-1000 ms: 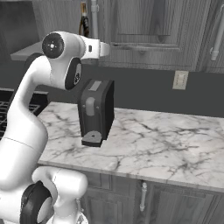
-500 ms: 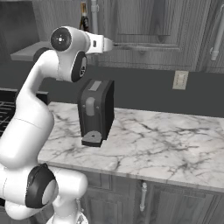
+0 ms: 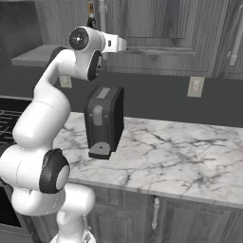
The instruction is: Open the cabinet directly in front. Then move the wine and the mug to the dining counter with the candle on it.
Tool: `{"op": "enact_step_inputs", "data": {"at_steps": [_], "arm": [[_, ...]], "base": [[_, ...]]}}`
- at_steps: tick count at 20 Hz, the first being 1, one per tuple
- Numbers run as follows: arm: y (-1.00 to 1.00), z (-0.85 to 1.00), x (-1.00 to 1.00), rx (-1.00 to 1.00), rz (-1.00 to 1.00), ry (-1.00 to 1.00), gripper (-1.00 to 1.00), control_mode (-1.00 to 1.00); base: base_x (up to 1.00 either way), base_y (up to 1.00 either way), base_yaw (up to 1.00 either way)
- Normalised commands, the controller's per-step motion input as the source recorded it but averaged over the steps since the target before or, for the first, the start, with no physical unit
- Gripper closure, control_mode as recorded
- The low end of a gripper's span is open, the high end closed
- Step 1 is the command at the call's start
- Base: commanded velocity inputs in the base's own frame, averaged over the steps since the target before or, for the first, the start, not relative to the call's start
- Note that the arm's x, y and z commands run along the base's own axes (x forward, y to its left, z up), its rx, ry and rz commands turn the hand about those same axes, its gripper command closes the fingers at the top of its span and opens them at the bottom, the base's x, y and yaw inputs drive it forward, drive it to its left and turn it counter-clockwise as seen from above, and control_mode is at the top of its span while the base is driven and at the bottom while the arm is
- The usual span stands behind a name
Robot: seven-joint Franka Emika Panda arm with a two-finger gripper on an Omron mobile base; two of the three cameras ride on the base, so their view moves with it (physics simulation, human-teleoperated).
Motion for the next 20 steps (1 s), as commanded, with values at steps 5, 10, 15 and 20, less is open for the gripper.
{"op": "enact_step_inputs", "data": {"at_steps": [5, 10, 15, 20], "arm": [[0.0, -0.33, 0.86, 0.04, 0.0, -0.03, -1.0, -1.0], [-0.07, -0.49, 0.87, 0.14, 0.03, -0.05, -1.0, -1.0], [-0.02, -0.16, 0.12, 0.03, 0.02, -0.04, 1.0, -1.0], [0.0, 0.0, 0.0, 0.0, 0.0, 0.0, 1.0, -1.0]], "base": [[0.0, 0.0, 0.0], [0.0, 0.0, 0.0], [0.0, 0.0, 0.0], [0.0, 0.0, 0.0]]}}
